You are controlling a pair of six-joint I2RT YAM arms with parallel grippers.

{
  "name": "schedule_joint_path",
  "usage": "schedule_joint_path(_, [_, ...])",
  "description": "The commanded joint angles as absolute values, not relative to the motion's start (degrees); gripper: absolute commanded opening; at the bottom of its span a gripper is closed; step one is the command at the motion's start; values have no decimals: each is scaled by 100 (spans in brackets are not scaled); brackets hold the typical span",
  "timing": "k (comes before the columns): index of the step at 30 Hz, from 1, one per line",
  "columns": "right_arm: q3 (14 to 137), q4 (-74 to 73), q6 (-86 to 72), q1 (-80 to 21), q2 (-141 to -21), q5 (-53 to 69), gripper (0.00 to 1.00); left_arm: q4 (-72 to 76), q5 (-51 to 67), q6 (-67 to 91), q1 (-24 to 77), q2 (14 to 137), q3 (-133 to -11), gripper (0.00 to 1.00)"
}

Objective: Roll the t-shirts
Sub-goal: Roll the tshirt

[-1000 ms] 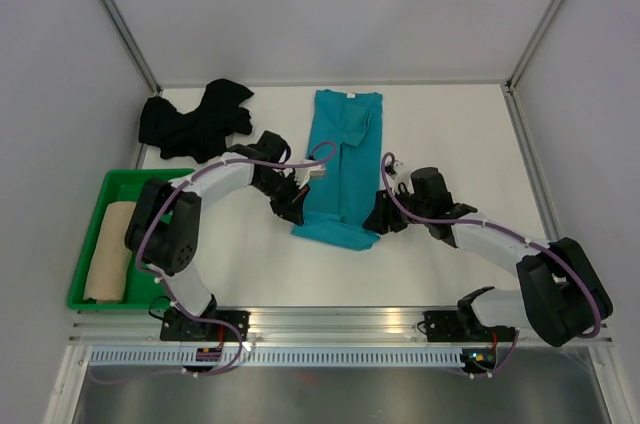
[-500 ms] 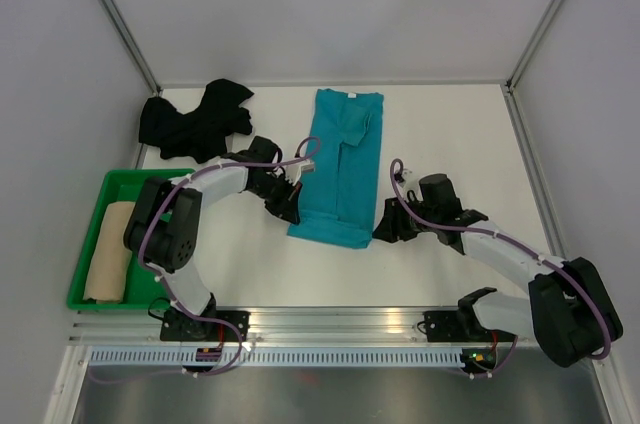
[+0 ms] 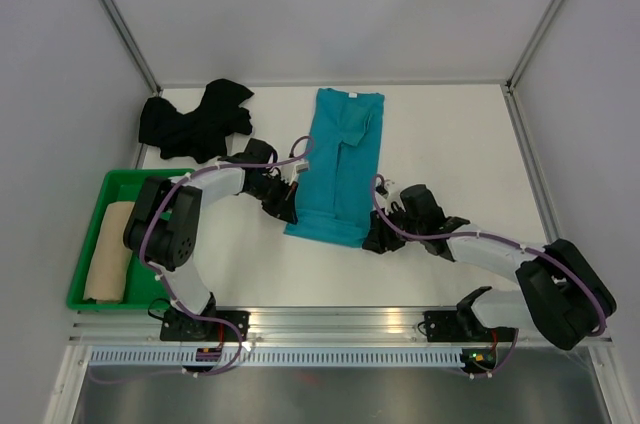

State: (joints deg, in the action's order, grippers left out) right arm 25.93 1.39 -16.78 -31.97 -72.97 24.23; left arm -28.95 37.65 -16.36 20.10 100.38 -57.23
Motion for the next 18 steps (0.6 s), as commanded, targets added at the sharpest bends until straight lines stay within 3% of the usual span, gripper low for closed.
schedule_joint_path(1, [2777,642,-1758,-3217,-7374,1969,51,-2689,3955,-1582,1995,9932,-5713,4])
schedule_joint_path(12, [2944,1485,-2004,-3208,-7998,2347,44,-2672,3867,-1503,1995,9896,-5730,8])
schedule_joint_path(18, [3138,1608,-2179,-3217,-8182,2347,17,-2689,3832,-1634,1995,9818,-5704,22])
